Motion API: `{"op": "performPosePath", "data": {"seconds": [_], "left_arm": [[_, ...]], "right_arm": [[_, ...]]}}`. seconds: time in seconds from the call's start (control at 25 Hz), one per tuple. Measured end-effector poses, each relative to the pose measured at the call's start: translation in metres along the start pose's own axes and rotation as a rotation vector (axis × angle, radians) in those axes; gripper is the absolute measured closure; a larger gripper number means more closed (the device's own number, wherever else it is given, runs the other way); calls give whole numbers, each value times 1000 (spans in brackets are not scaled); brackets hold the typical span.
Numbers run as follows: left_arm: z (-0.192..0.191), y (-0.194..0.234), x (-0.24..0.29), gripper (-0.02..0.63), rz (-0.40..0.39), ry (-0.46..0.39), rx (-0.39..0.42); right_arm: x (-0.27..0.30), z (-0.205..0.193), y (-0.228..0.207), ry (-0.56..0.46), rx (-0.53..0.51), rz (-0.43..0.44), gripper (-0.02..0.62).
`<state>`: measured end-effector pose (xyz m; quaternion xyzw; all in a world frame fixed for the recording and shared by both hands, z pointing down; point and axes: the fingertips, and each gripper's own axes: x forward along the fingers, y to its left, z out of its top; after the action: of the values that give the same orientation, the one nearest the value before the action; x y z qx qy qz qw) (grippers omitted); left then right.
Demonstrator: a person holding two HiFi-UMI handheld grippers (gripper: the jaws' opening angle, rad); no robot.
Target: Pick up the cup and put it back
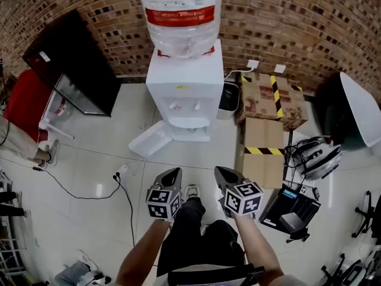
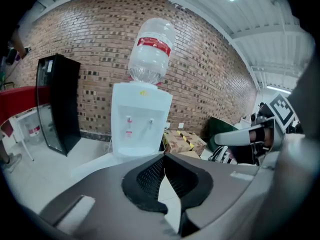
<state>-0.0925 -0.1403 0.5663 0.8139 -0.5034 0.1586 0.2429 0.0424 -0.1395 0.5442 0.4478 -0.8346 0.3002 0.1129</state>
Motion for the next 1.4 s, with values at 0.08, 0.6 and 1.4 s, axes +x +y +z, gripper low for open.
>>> {"op": "performPosePath", "data": {"seconds": [0.08,0.6,1.4], "left_arm": [[-23,22,42,606,-1,8,14],[-190,150,316,430,60,76,87],[-262,229,542,169,123,65,180]], "right_arm": [[37,-14,-24,-6,2,-3,583],[214,-122,-147,-6,-28,-1,583],[313,-166,-202,-78,1,36,583]]}}
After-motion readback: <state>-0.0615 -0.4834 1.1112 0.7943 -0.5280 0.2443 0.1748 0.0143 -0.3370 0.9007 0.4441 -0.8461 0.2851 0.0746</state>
